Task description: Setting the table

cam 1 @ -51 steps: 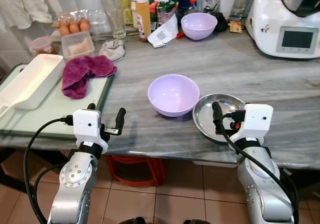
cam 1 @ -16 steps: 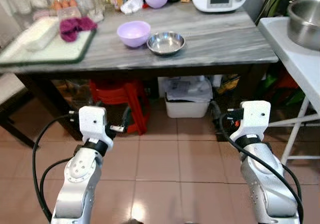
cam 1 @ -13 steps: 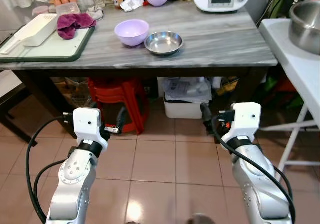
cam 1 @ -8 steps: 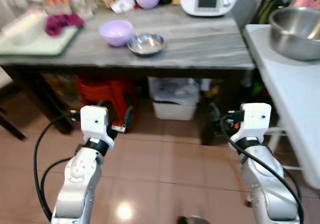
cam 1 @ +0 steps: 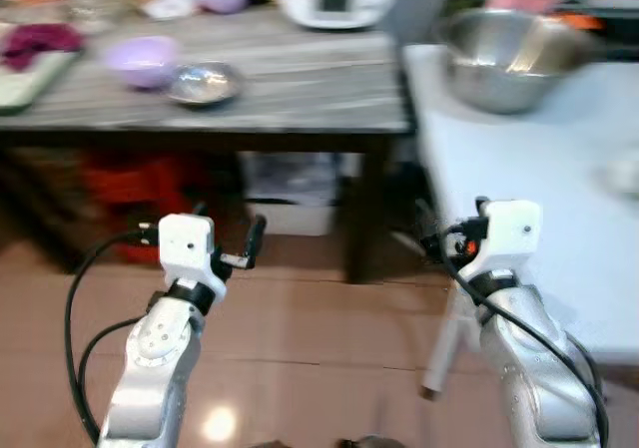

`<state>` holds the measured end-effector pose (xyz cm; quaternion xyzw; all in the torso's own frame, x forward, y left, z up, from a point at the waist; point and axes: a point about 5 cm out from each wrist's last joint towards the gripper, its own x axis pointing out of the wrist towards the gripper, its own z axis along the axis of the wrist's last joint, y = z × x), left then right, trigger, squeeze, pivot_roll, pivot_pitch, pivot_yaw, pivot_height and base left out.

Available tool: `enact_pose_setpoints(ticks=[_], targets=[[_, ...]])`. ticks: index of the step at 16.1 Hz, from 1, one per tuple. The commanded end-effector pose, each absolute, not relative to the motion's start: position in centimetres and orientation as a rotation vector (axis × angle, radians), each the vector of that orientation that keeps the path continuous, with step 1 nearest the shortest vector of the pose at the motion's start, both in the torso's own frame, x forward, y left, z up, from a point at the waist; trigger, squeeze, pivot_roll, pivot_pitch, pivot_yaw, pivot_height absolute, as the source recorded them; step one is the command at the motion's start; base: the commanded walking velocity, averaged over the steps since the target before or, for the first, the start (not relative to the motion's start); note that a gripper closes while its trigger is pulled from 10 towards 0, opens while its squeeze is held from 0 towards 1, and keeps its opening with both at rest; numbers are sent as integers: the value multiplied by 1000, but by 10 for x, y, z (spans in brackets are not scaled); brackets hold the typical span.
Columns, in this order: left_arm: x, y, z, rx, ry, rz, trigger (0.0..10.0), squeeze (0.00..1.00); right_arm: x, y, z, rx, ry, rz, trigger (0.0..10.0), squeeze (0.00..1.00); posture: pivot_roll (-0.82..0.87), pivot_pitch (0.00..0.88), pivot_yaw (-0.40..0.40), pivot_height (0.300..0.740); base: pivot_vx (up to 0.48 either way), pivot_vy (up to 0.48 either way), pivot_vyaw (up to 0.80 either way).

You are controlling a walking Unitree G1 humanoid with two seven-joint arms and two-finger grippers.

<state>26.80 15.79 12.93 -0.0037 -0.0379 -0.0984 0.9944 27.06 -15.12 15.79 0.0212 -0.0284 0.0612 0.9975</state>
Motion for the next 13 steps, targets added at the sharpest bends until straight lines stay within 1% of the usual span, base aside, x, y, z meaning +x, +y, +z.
enact_pose_setpoints(ticks=[1,7,13], targets=[[268,158,135,-6,-97,-199,10000,0,270,-151,163,38,-78,140,10000,0,-151,147,64,740,0,-480,0],[269,155,136,-15,-101,-203,10000,0,269,-149,165,34,-88,138,10000,0,-150,152,71,740,0,-480,0],[268,156,136,-11,-95,-206,10000,0,265,-149,158,35,-52,135,10000,0,-147,166,77,740,0,-480,0]])
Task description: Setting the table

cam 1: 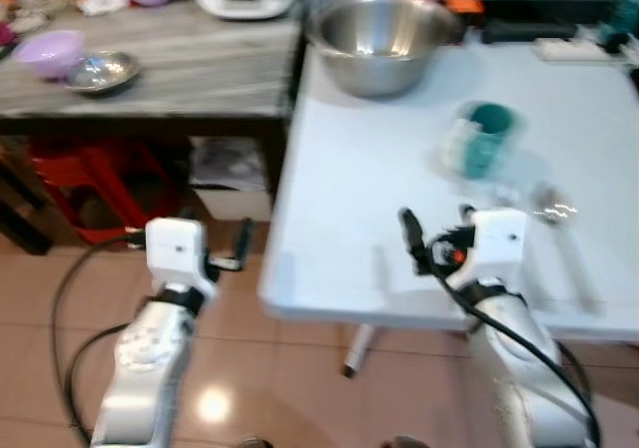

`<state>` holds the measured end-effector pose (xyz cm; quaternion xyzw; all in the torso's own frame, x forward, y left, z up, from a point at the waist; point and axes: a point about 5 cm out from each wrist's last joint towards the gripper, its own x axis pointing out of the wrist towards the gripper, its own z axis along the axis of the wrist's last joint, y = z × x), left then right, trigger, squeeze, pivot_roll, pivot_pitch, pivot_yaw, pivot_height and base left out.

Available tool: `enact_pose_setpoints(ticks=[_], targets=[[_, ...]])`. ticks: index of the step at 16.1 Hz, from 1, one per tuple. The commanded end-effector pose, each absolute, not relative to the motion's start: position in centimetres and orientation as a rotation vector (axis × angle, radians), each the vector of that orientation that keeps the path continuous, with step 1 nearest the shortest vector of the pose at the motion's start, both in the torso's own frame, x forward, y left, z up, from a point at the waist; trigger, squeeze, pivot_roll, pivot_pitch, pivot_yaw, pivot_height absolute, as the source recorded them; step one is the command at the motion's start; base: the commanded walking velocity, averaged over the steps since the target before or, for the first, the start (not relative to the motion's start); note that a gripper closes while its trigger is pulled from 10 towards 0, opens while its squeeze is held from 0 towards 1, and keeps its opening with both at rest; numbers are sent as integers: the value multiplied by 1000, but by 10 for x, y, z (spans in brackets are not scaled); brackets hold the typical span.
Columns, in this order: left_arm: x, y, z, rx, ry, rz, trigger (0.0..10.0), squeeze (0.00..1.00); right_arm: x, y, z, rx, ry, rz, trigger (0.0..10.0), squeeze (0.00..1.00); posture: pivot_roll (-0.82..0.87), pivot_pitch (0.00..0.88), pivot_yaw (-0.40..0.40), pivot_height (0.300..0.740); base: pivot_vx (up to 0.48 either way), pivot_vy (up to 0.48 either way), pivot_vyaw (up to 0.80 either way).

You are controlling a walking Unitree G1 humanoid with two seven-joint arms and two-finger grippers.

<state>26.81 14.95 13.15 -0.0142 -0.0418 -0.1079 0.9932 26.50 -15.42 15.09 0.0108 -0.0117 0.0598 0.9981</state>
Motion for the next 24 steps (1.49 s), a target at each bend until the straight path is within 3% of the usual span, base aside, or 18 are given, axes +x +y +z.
enact_pose_setpoints(ticks=[1,8,11,16,23,24], targets=[[267,156,135,-10,-92,-209,10000,0,263,-149,157,38,-48,134,10000,0,-147,170,79,740,0,-480,0],[265,154,130,-15,-72,-240,10000,0,262,-149,152,27,-19,143,10000,0,-147,174,83,740,0,-103,0],[260,149,124,-12,-58,-342,10000,0,263,-147,150,24,-5,155,10000,0,-145,173,84,740,0,0,0],[260,150,123,7,-61,-390,10000,0,276,-141,157,27,-12,207,10000,0,-143,175,85,740,0,0,0],[259,131,126,4,-70,-570,10000,0,306,-120,149,26,79,283,10000,0,-135,194,83,740,0,0,0],[259,130,126,5,-71,-580,10000,0,307,-117,148,22,83,290,9373,0,-133,194,82,740,0,0,0]])
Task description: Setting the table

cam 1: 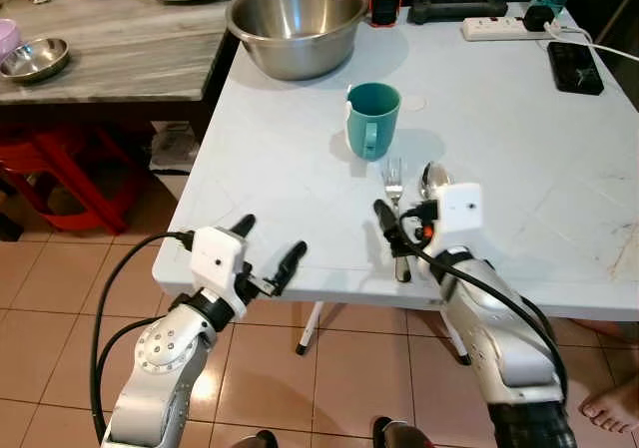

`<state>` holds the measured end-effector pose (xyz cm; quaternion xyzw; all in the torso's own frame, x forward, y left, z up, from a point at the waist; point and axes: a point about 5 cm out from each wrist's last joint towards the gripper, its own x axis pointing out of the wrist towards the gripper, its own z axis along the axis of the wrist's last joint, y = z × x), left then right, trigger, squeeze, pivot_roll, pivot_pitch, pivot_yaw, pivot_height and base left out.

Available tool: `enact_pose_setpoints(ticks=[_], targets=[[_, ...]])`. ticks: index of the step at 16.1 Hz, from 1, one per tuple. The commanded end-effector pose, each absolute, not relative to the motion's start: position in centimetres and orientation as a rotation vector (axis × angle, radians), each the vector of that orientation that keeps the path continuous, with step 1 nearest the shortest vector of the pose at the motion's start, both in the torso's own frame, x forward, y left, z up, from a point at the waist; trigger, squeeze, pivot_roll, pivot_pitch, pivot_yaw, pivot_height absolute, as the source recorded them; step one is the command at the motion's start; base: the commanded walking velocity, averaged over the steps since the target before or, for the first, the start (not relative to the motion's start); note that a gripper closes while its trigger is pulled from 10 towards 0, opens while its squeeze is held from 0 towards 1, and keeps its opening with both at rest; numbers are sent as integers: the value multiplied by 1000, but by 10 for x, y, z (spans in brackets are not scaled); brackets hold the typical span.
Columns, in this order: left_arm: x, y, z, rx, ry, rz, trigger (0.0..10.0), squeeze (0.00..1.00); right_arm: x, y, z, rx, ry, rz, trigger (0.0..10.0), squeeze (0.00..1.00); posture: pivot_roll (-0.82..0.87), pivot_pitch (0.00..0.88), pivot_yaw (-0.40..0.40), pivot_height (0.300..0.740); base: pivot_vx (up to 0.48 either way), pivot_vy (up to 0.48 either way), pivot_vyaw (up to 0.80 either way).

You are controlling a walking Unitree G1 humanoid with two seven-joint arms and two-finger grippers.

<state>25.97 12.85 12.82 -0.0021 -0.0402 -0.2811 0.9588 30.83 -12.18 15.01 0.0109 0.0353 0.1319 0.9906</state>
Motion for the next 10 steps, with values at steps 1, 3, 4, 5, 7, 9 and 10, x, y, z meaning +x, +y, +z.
enact_pose_setpoints(ticks=[1,3,4,5,7,9,10], targets=[[258,129,126,3,-72,-588,10000,0,308,-113,146,28,100,295,5922,0,-133,195,81,740,0,0,0],[258,130,126,3,-72,-588,10000,0,307,-112,143,36,116,299,549,0,-130,197,81,740,0,0,0],[258,130,126,3,-72,-586,10000,0,306,-112,141,43,124,304,0,0,-131,198,81,740,0,0,0],[257,131,126,3,-72,-585,10000,0,306,-112,140,44,128,306,0,0,-131,198,81,740,0,0,0],[257,130,126,1,-72,-592,10000,0,305,-114,130,30,187,298,0,0,-135,200,83,740,0,0,0],[258,130,126,0,-73,-596,10000,0,306,-117,127,24,207,277,0,0,-135,200,83,740,0,0,0],[258,130,127,-2,-75,-599,10000,0,306,-122,123,24,227,253,0,0,-136,200,83,740,0,0,0]])
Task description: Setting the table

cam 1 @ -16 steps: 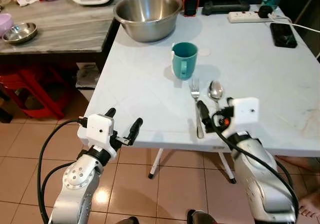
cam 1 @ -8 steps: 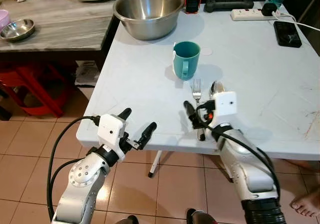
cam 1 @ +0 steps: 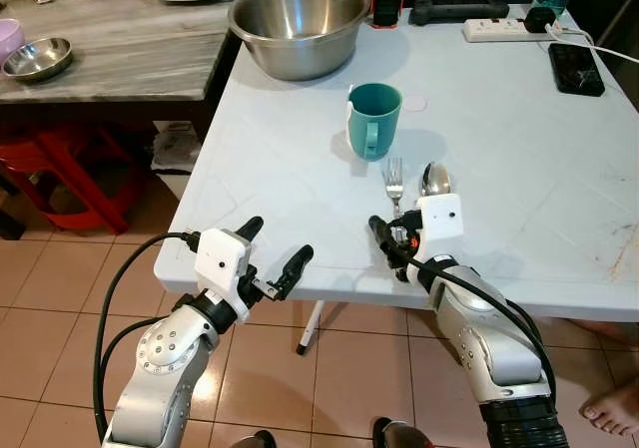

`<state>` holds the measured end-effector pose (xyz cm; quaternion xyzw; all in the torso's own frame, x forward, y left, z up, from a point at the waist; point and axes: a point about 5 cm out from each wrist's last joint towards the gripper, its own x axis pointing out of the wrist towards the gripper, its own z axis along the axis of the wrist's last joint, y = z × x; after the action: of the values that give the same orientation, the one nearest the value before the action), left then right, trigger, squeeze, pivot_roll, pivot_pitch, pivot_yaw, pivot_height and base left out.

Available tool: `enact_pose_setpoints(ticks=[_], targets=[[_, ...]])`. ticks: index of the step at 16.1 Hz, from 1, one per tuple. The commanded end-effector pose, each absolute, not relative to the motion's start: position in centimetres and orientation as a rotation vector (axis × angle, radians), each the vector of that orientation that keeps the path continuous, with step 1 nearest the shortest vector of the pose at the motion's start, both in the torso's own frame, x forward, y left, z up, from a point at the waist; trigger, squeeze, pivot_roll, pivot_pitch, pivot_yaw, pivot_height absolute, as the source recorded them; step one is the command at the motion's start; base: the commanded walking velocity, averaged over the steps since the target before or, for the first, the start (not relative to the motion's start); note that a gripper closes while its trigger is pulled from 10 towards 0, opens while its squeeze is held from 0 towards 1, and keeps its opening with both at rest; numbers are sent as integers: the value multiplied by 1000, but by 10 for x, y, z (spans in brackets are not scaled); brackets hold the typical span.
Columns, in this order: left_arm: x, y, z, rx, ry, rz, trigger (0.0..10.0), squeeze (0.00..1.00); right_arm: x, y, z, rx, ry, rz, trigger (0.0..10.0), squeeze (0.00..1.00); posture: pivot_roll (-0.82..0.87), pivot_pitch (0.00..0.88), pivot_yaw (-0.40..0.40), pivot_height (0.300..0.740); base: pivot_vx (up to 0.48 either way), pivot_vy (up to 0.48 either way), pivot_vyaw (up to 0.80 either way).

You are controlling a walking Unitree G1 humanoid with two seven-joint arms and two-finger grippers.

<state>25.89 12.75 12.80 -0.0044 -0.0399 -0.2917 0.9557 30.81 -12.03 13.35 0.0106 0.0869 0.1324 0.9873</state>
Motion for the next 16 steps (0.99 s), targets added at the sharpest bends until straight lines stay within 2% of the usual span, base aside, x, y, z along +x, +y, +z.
enact_pose_setpoints(ticks=[1,6,16], targets=[[258,129,127,-3,-77,-602,10000,0,306,-124,121,29,235,244,0,0,-136,200,82,740,0,0,0],[256,126,131,-19,-84,-685,10000,0,315,-130,123,60,245,220,0,0,-130,198,86,740,0,0,0],[260,134,126,84,-58,-703,10000,0,319,-138,123,134,263,183,0,0,-129,190,89,740,0,0,0]])
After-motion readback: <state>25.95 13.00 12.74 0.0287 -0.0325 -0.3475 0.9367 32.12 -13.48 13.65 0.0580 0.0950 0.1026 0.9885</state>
